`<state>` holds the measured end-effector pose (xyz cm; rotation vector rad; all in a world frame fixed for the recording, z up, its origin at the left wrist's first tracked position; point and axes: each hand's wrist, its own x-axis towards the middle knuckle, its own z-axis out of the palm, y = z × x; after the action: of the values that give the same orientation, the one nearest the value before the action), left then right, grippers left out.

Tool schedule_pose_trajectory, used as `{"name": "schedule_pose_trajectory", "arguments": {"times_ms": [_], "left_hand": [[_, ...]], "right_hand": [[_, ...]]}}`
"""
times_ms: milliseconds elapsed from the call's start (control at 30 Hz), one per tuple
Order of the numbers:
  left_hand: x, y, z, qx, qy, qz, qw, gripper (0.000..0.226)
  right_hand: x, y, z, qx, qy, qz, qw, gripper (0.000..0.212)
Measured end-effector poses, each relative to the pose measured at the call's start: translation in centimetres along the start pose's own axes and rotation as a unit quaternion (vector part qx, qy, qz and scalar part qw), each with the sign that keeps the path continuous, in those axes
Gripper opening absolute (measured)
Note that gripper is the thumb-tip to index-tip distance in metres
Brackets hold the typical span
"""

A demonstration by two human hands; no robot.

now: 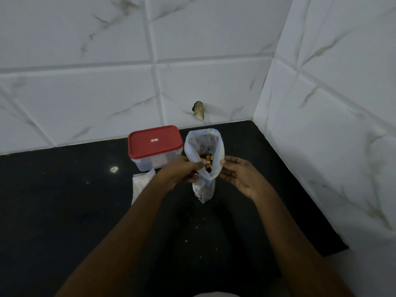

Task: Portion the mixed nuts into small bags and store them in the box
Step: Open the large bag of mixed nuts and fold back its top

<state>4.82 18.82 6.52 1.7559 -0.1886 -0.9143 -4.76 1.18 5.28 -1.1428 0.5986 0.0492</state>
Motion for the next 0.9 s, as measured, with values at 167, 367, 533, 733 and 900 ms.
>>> {"name": "schedule_pose_trajectory", "arguments": {"times_ms": [167, 367, 533, 733, 900], "left_hand": [[-0.8, -0.6, -0.4, 0.086, -0.017, -0.029, 0.996, 0.030], [-1.2, -1.0, 0.3, -0.149, -0.002, 0.007, 0.989, 0.021], [-1.7, -1.8, 1.6, -0.502, 0.008, -0.016, 0.865, 0.016], [-1.9, -3.3, 3.5, -0.670, -0.022, -0.033, 0.742, 0.038], [-1.2, -3.1, 1.9, -0.387, 0.018, -0.025, 0.921, 0.031]], "right_hand": [[-2.1, 0.2, 0.4, -0.103, -0.030, 0.039, 0.993, 0.031], [-2.2, 0.4, 1.6, -0.073, -0.023, 0.011, 0.997, 0.018], [-1.6, 1.5, 1.8, 0.269, -0.012, 0.041, 0.962, 0.016], [-1.1, 3.2, 2.6, 0.415, -0.021, 0.061, 0.908, 0.019], [-1.5, 2.2, 0.6, 0.171, 0.002, 0.056, 0.984, 0.027]]}}
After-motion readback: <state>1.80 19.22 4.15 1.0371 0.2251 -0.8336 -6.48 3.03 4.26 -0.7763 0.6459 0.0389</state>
